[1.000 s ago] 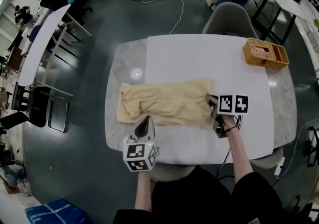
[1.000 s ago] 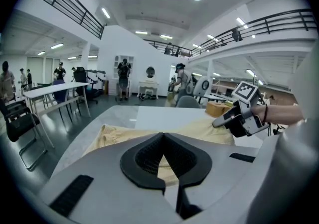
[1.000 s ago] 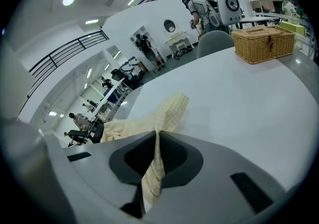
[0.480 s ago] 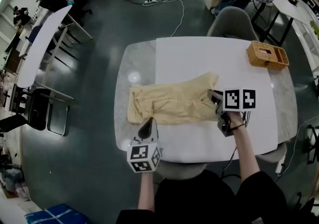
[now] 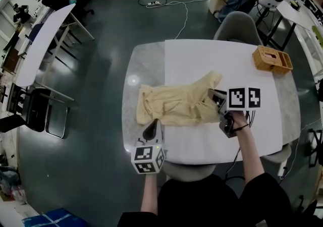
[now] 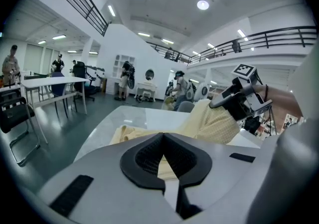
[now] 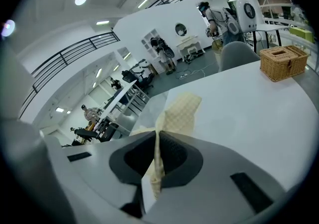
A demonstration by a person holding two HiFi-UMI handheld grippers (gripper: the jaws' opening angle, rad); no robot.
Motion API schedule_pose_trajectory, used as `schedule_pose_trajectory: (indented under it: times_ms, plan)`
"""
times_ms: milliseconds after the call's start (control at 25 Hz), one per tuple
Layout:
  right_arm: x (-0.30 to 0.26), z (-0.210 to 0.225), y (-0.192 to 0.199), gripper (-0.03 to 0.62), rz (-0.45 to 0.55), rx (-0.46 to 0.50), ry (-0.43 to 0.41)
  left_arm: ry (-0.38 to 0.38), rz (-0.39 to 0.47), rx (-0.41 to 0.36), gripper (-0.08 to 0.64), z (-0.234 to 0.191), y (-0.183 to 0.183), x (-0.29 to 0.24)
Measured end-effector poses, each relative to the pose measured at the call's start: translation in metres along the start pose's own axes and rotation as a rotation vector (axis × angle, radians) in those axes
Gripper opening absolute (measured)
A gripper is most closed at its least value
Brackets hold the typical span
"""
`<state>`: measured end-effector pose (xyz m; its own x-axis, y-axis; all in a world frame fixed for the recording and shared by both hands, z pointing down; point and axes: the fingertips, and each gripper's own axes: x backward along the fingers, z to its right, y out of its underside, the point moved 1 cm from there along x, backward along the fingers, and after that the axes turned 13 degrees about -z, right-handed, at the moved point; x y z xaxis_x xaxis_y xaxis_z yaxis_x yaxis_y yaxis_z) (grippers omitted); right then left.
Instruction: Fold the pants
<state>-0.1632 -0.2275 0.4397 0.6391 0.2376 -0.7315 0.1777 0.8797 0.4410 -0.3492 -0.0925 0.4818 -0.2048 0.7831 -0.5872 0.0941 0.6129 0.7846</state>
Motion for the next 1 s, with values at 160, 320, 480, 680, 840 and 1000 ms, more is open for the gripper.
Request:
schedule_pose_trajectory:
  times_ms: [160,320,480,680,840,1000]
  plan:
    - [-0.007,-0.022,-0.006,0.025,0.001,0.02,-0.02,0.003,-0.001,0.007,0.014,-0.01,0.004,0.004]
    - [-0.015,-0.041,-0.009,0.025,-0.001,0.042,-0.031,0.003,-0.001,0.017,0.014,-0.022,0.007,0.008]
    - [-0.023,-0.059,-0.014,0.025,-0.008,0.06,-0.042,0.005,-0.004,0.026,0.014,-0.032,0.011,0.012]
    - [-0.035,-0.083,-0.016,0.025,-0.03,0.093,-0.064,0.009,-0.009,0.037,0.014,-0.038,0.018,0.014]
    - [-0.048,-0.102,-0.018,0.025,-0.055,0.121,-0.079,0.011,-0.009,0.047,0.014,-0.043,0.02,0.016]
    - [-0.068,-0.124,-0.019,0.025,-0.084,0.146,-0.09,0.009,-0.011,0.058,0.014,-0.054,0.022,0.018]
